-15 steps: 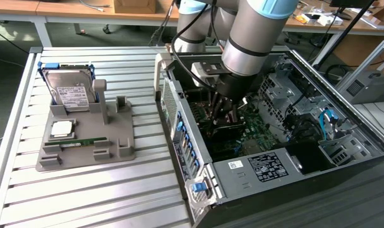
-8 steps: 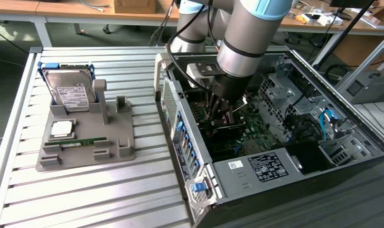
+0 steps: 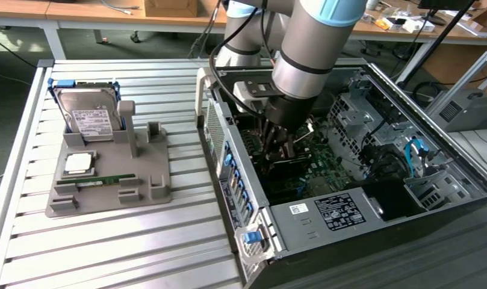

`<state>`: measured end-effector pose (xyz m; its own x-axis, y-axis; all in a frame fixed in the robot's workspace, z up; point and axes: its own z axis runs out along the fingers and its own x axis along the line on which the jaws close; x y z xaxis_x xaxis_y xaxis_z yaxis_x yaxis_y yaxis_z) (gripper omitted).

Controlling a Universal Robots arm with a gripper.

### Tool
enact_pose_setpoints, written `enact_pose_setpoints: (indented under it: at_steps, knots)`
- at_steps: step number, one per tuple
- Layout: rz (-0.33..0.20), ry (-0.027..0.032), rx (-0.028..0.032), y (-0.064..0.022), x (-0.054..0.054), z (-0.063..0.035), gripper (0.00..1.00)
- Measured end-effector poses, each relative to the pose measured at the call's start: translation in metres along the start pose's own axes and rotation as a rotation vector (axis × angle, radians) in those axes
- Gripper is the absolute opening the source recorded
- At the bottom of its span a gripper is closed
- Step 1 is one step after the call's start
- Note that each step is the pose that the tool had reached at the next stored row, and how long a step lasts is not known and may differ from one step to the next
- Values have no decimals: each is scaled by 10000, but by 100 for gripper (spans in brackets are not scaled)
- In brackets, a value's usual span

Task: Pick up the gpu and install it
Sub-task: 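Press down on the gpu until it lock into place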

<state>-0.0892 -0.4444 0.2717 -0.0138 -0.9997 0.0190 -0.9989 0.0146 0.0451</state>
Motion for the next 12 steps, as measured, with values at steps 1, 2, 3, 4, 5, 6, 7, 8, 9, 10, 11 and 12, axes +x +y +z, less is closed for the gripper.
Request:
enact_pose_setpoints:
  at_steps: [1,2,3,4,5,6,7,8,9,10,11,12]
  knots:
    - [-1,0,-1,0,0,7,11]
    - [-1,1,2,-1,0,21,11]
    - [-1,5,-1,-1,0,30,11]
    - [2,4,-2,-2,0,34,11]
    - [2,0,0,-2,0,35,11]
    - [3,-6,4,-3,-1,28,11]
    - [2,-29,21,-2,-3,4,11]
    - [3,-31,28,0,-2,-40,11]
    - [3,-9,23,3,1,-95,11]
    - [1,-1,20,2,2,-108,11]
    - [0,-7,24,-9,1,-106,11]
    - [1,-6,20,-44,1,-108,11]
